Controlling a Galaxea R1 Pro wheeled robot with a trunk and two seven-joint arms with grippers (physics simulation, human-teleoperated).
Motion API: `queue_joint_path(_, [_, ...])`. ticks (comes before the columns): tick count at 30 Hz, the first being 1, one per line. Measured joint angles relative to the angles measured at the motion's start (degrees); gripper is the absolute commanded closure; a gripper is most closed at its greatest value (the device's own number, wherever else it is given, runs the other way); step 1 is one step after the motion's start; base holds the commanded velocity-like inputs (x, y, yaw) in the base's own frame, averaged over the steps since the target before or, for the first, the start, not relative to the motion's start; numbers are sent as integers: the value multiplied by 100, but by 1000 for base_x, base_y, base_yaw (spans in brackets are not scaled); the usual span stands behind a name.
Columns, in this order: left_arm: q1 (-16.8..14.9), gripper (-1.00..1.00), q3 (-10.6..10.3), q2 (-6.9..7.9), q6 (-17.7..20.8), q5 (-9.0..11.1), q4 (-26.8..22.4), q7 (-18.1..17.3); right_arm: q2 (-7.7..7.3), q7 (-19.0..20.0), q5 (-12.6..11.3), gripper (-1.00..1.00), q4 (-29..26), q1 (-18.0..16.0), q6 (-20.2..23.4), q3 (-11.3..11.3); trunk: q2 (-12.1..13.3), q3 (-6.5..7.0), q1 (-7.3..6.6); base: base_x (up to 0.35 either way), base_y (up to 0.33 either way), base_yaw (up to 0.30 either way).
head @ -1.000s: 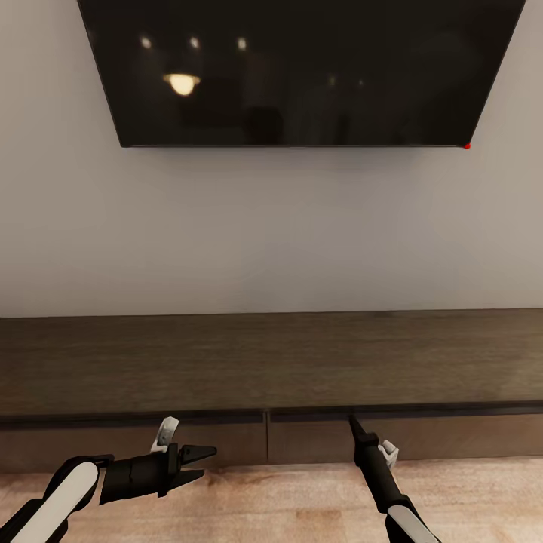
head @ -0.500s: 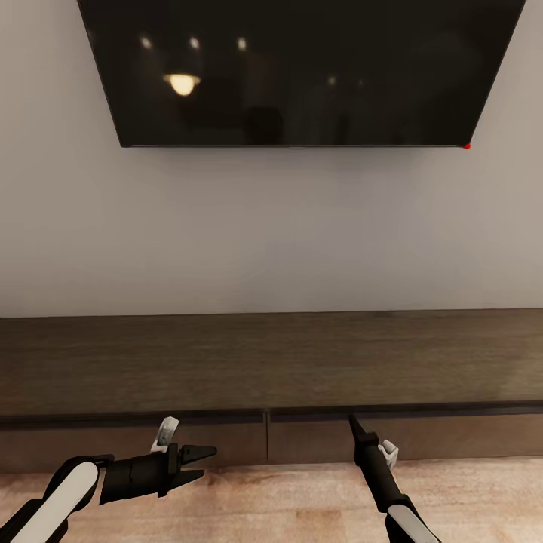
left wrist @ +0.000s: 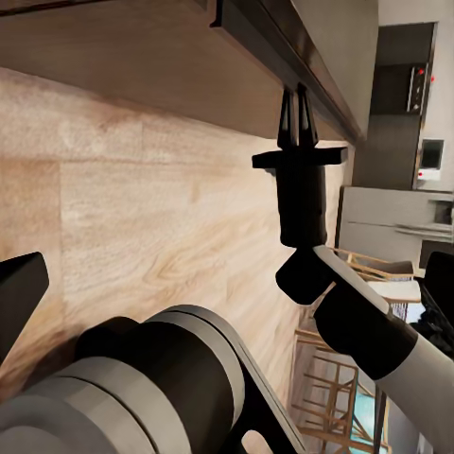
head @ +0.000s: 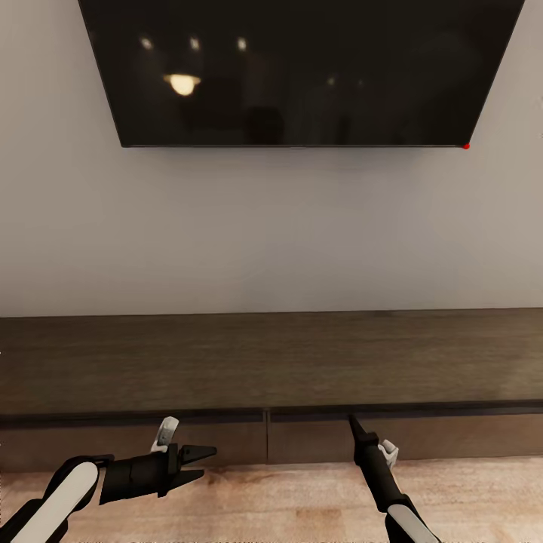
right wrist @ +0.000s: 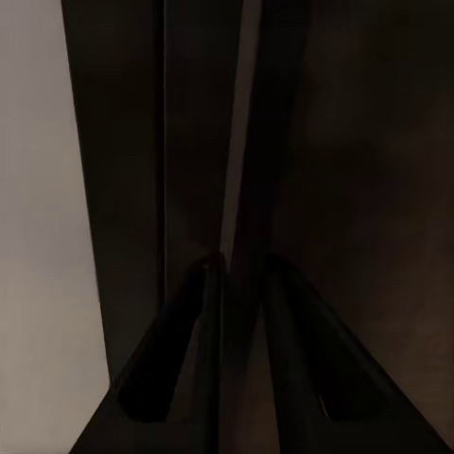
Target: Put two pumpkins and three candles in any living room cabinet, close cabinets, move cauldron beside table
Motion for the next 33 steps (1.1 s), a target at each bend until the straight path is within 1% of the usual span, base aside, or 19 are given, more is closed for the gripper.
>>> queue_joint_path(33, [1,-100,-9,-7,0,0,-1,0,-1,-1,-21,100,1,0,0,-24,0,0,0,-103,0,0])
